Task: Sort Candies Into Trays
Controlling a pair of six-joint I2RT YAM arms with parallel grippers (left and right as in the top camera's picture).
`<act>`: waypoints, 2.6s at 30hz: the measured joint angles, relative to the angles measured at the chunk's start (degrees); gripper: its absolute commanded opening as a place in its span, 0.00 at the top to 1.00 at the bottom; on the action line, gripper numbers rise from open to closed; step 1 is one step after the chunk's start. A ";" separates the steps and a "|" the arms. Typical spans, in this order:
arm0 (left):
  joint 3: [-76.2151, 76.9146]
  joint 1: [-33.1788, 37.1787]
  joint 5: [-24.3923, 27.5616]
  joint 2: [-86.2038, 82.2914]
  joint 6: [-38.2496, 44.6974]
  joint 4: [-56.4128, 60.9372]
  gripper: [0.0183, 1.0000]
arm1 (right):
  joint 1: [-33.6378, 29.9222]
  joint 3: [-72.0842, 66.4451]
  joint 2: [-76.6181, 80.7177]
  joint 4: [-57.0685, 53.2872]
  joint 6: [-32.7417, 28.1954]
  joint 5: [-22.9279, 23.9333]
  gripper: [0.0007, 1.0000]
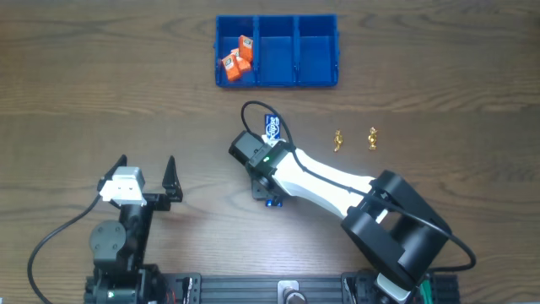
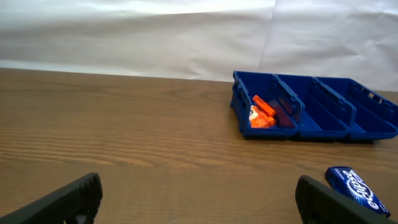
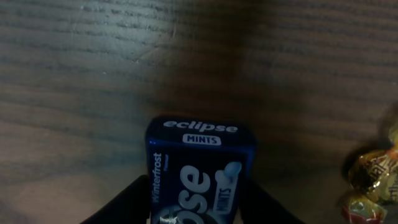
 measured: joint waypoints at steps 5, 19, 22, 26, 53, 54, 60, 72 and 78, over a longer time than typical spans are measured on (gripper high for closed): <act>0.00 0.00 0.00 0.00 0.00 0.00 0.00 | 0.02 0.07 -0.02 0.28 -0.15 0.28 0.75; 0.00 0.00 0.02 0.02 0.02 0.00 0.00 | -10.64 45.20 -2.58 -21.11 -13.38 8.02 0.82; 0.00 0.00 0.00 0.00 0.00 0.00 0.00 | -17.09 57.72 7.72 -18.10 -19.50 9.35 0.82; 0.00 0.00 0.00 0.00 0.00 0.02 0.00 | -21.03 61.20 19.56 -9.84 -23.87 9.79 0.82; 0.00 0.00 0.00 0.00 0.00 0.02 0.00 | -15.26 45.35 7.82 -14.38 -21.31 7.02 0.22; 0.00 0.00 0.02 0.02 0.00 -0.02 0.00 | -14.36 42.51 6.62 -13.77 -20.02 6.62 0.22; 0.00 0.00 0.00 0.00 0.00 0.00 0.00 | -11.98 22.36 10.54 -0.68 -11.50 5.05 0.23; 0.00 0.00 0.02 0.02 0.00 -0.02 0.00 | -11.98 19.39 14.23 3.74 -7.23 4.26 0.73; 0.00 0.00 0.00 0.00 0.02 0.00 0.00 | -11.87 19.45 14.08 3.19 -6.97 4.46 0.80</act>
